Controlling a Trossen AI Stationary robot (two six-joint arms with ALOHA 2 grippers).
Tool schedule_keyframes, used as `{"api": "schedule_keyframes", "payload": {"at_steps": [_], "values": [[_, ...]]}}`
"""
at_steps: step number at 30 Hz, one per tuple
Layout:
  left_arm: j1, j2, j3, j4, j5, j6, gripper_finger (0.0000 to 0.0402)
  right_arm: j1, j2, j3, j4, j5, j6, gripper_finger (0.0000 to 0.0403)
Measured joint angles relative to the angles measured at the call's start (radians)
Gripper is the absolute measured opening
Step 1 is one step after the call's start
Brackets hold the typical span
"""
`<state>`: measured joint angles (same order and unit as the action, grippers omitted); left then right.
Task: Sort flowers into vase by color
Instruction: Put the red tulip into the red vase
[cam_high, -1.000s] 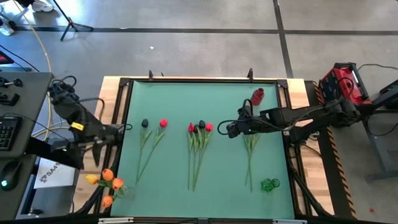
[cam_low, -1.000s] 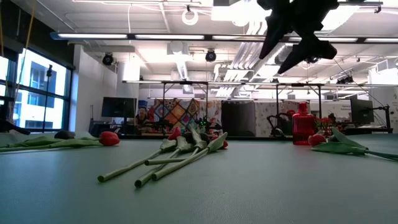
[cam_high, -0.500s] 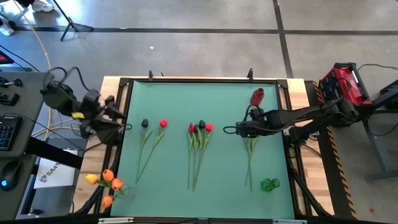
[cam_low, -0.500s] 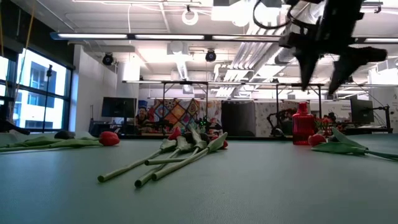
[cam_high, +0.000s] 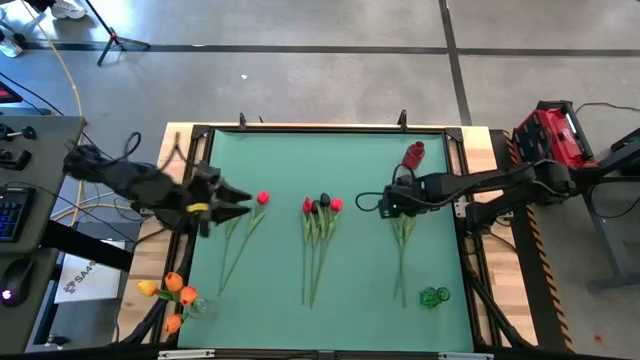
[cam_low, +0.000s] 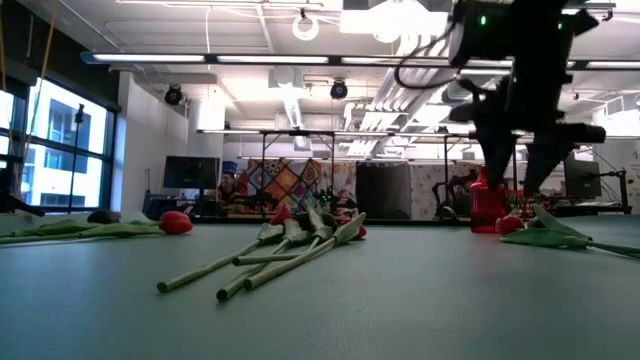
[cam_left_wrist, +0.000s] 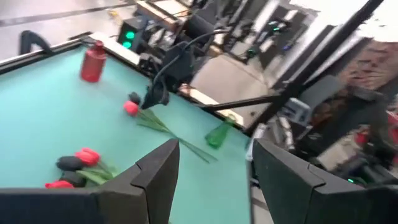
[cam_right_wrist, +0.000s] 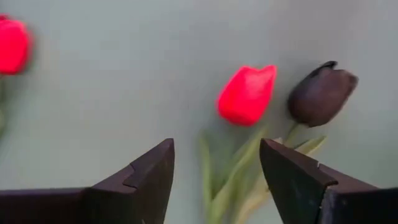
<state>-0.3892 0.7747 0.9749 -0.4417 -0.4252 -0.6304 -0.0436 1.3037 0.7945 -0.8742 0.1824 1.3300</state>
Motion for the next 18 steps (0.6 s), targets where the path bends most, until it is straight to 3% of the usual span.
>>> {"api": "schedule_keyframes", "payload": {"at_steps": [4, 7, 11, 18], "values": [[0.165, 0.082, 0.000, 0.046, 0.099, 0.015, 0.0190, -0.053, 0.000, -0.070, -0.010, -0.038, -0.035, 0.0190], [0.265, 0.143, 0.000, 0.129, 0.191, 0.037, 0.0190, -0.060, 0.000, -0.118, 0.077, -0.088, -0.083, 0.0168], [0.327, 0.195, 0.000, 0.201, 0.210, 0.075, 0.0190, -0.061, 0.000, -0.149, 0.125, -0.101, -0.129, 0.0148], [0.405, 0.265, 0.000, 0.169, 0.268, 0.085, 0.0190, -0.090, 0.005, -0.172, 0.192, -0.082, -0.192, 0.0138]]}}
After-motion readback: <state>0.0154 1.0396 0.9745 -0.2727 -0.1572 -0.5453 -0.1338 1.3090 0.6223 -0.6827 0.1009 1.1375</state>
